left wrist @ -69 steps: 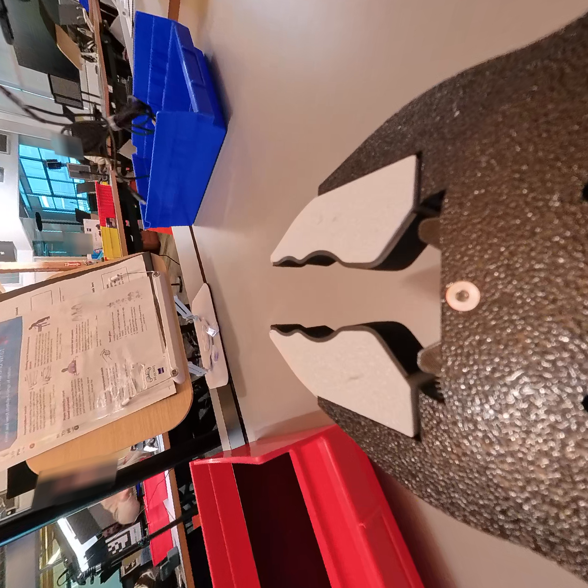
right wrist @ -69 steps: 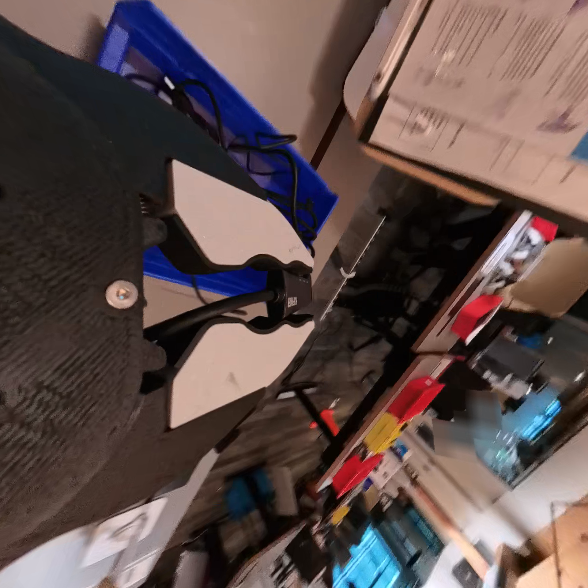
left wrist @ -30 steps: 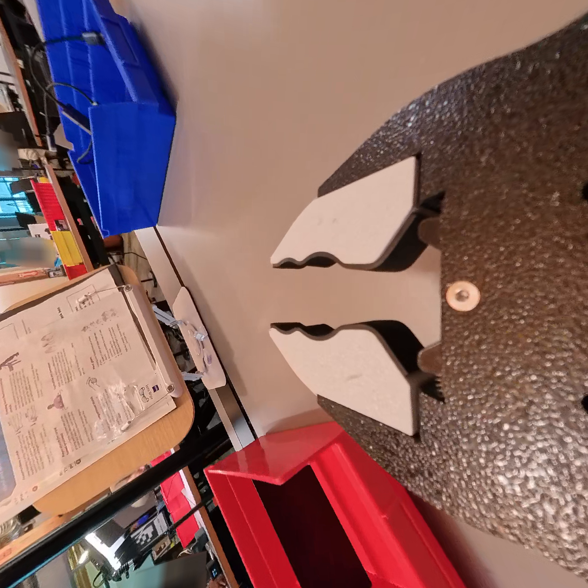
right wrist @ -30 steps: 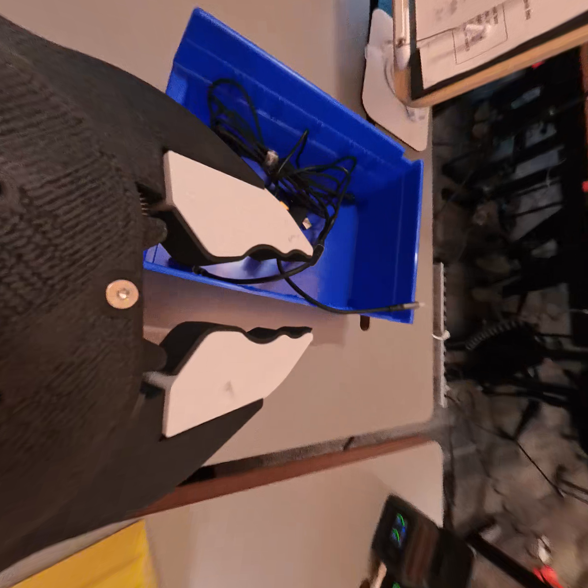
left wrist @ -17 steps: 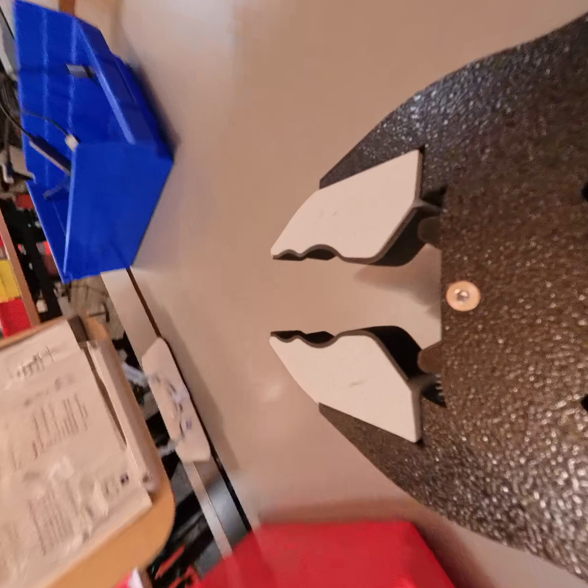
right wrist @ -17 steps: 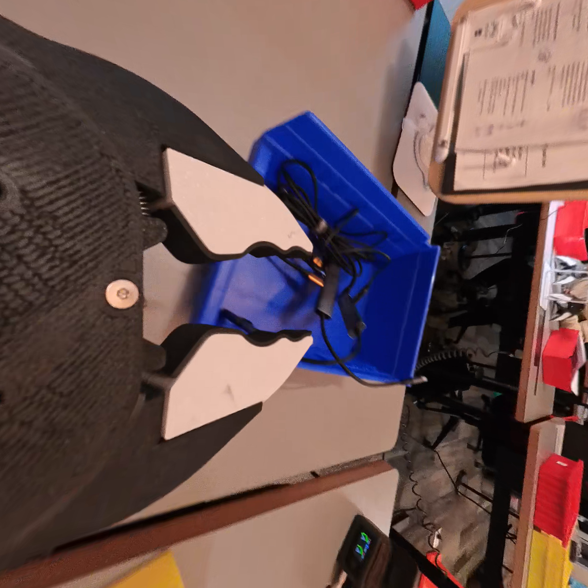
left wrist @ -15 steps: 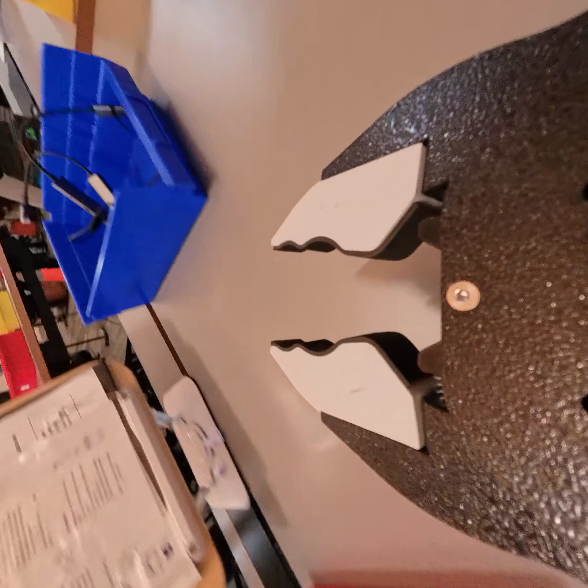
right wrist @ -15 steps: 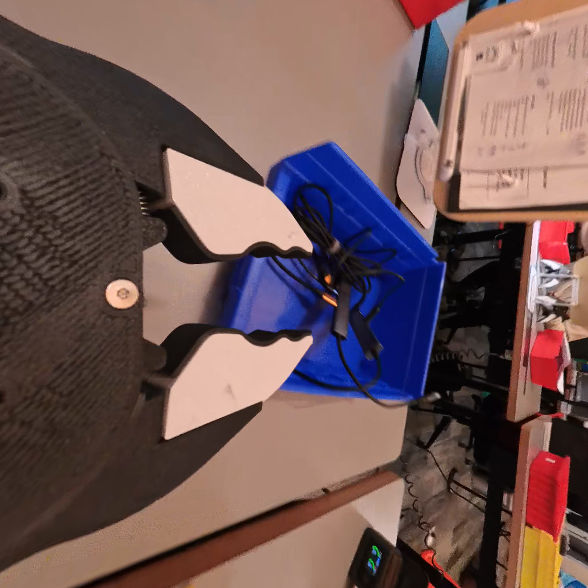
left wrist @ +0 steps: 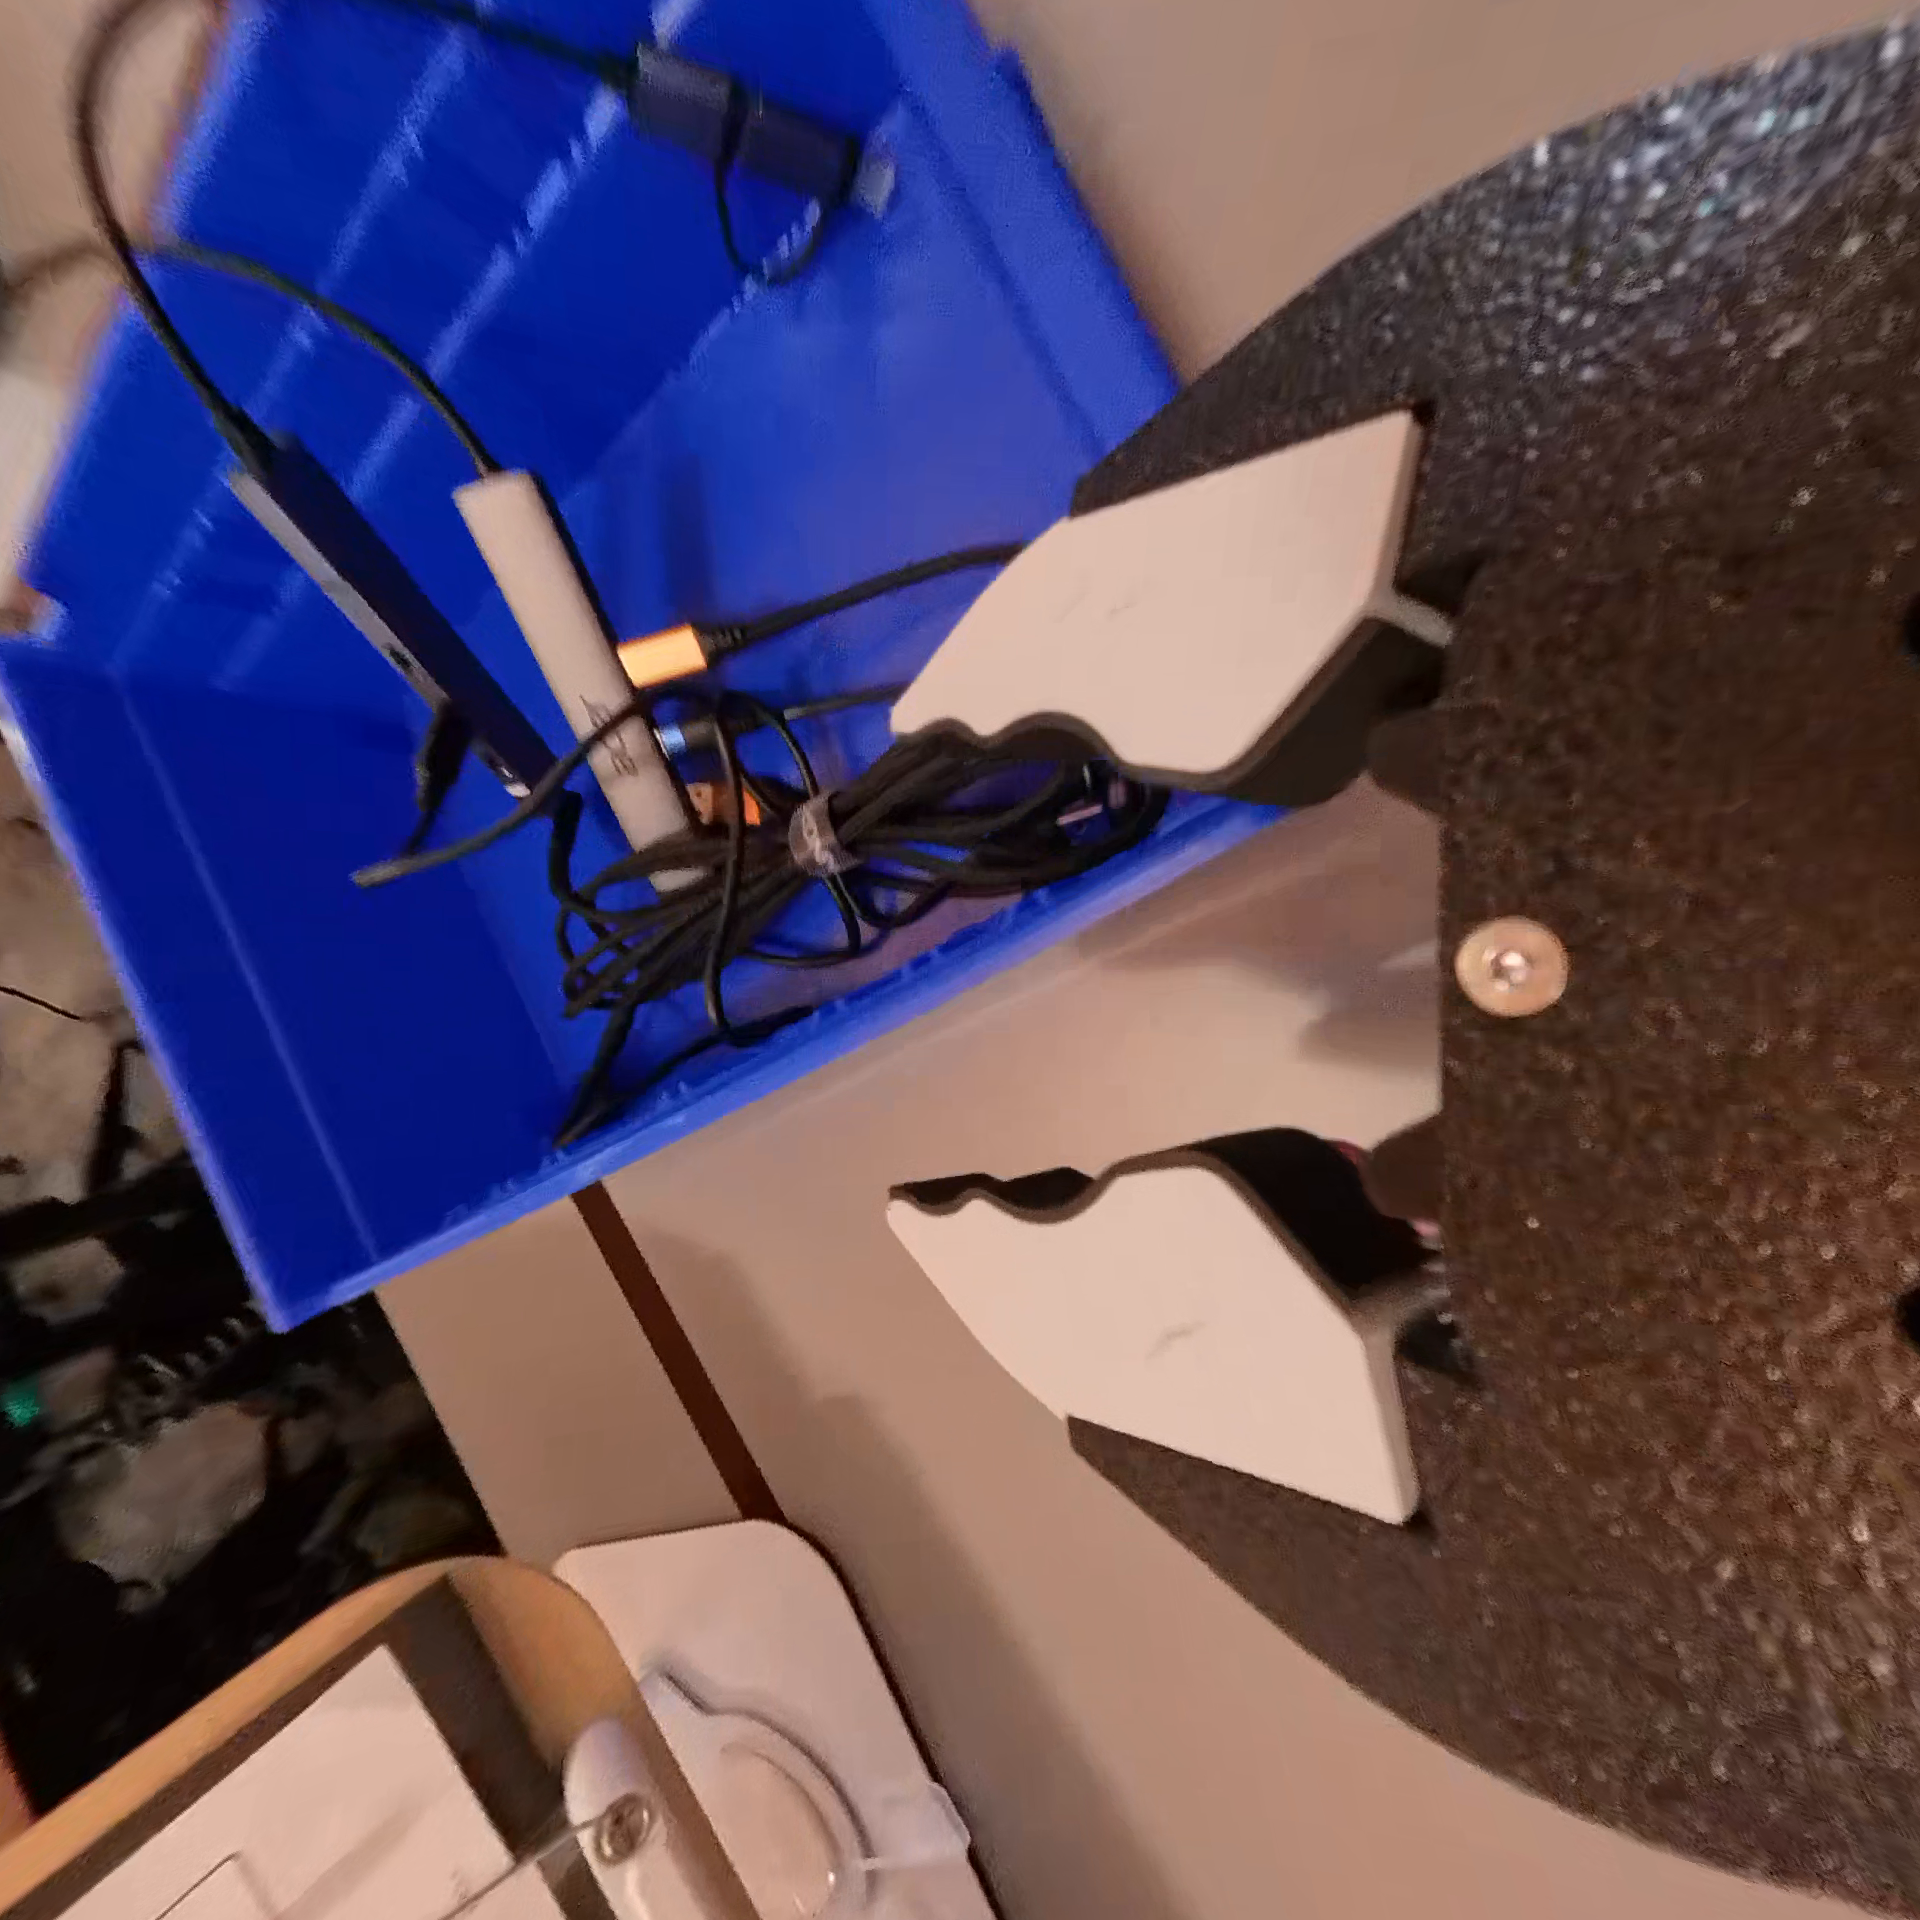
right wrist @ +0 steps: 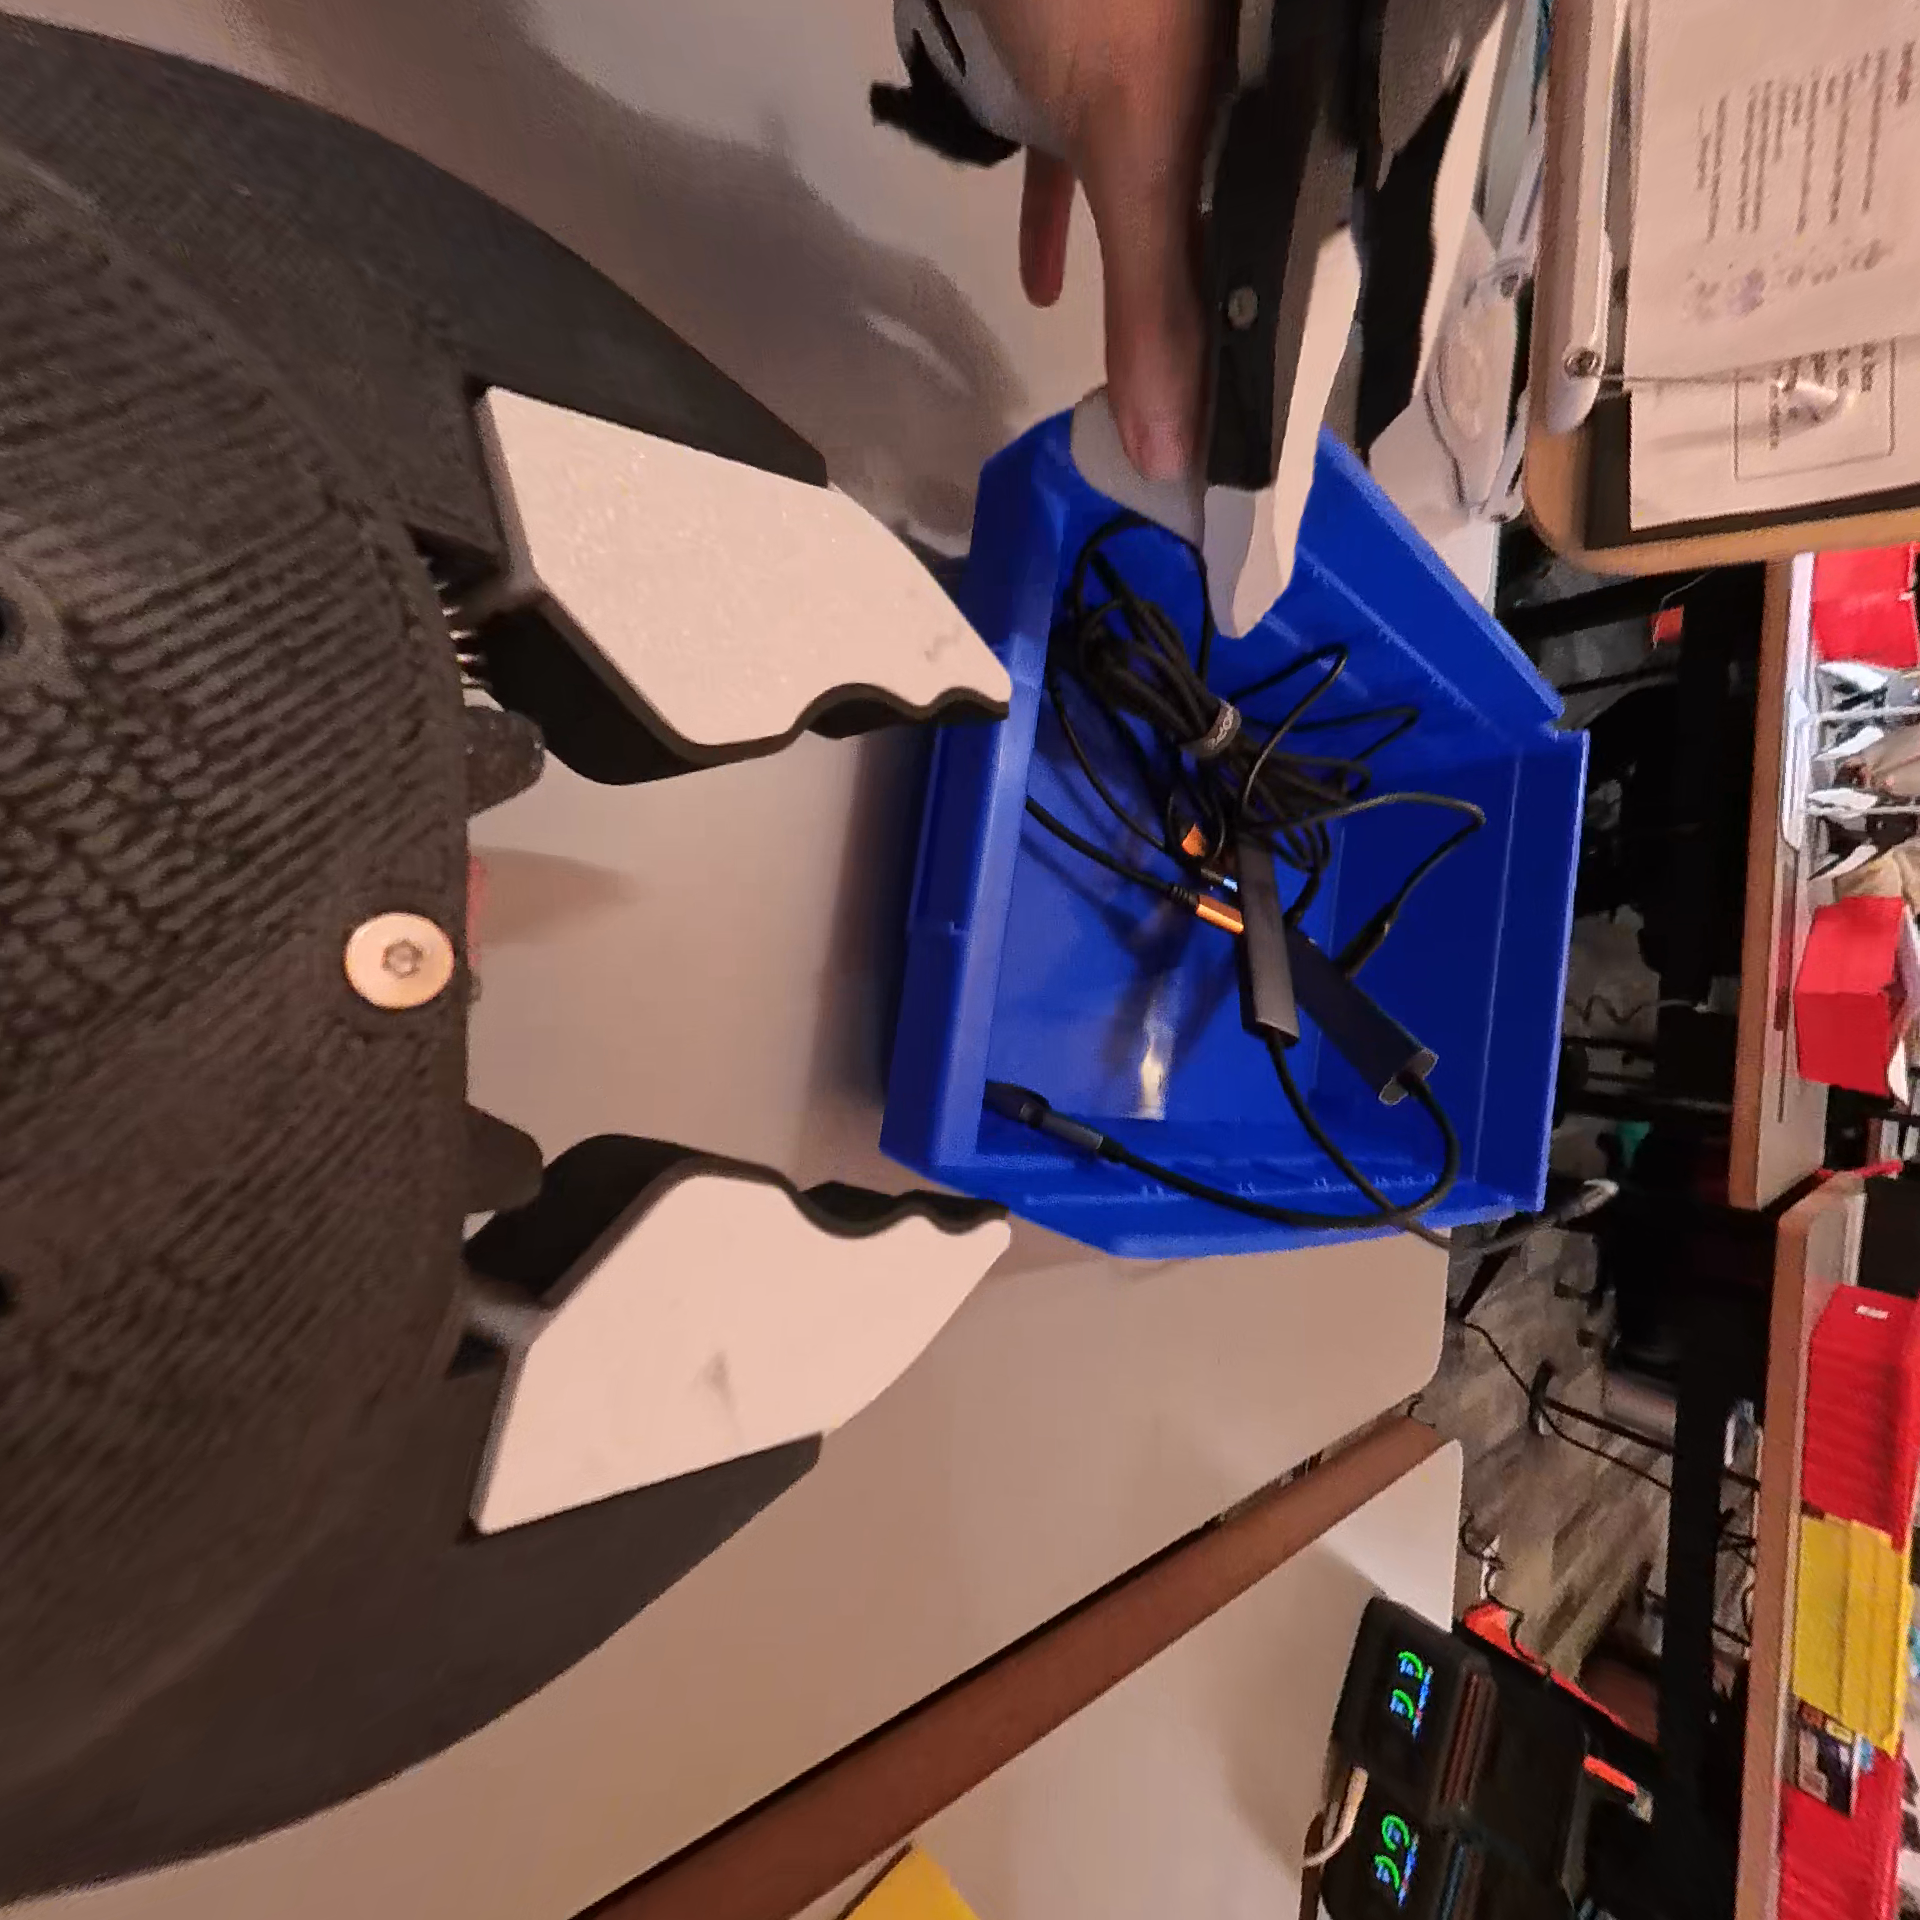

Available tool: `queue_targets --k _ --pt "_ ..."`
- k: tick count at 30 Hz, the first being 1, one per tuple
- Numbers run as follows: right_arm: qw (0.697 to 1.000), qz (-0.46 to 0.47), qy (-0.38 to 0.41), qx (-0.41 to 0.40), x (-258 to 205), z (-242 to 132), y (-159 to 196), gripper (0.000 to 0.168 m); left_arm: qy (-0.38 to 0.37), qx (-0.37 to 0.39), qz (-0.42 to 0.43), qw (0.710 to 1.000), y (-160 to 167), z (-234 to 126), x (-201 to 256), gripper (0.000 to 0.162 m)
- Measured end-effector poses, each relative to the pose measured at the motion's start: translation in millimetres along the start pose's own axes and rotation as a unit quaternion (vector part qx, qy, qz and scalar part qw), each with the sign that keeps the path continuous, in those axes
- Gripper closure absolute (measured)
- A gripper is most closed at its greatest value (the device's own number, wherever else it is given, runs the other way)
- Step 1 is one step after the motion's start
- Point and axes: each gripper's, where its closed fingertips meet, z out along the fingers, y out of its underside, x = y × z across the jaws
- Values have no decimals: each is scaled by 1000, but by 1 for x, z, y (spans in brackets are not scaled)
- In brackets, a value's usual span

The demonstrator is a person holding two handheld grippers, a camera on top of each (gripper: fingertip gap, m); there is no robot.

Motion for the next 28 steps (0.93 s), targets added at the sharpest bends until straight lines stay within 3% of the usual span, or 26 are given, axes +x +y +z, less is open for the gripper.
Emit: queue_targets --k 2,6,9,14,18,22,28 --pt "1000 -1 6 -7 5 0 3 82 -15 -28 8 999 8 12 -6 89" --pt "1000 7 25 1 17 -5 -3 83 -10 -21 19 1000 10 16 -8 135" --pt "1000 10 25 2 20 -8 -4 83 -5 -13 -9 1000 11 13 -21 150" --pt "1000 6 9 21 14 -16 -17 82 22 -15 10 1000 32 -12 -50 154" --pt "998 15 -12 64 6 -32 -42 84 50 -14 19 998 67 -61 -76 154" --pt "995 -14 -35 94 -22 -45 -64 84 78 -11 32 996 116 -132 -110 154" --pt "981 -35 -161 105 -125 -46 -75 83 81 -24 27 996 204 -261 -165 155"
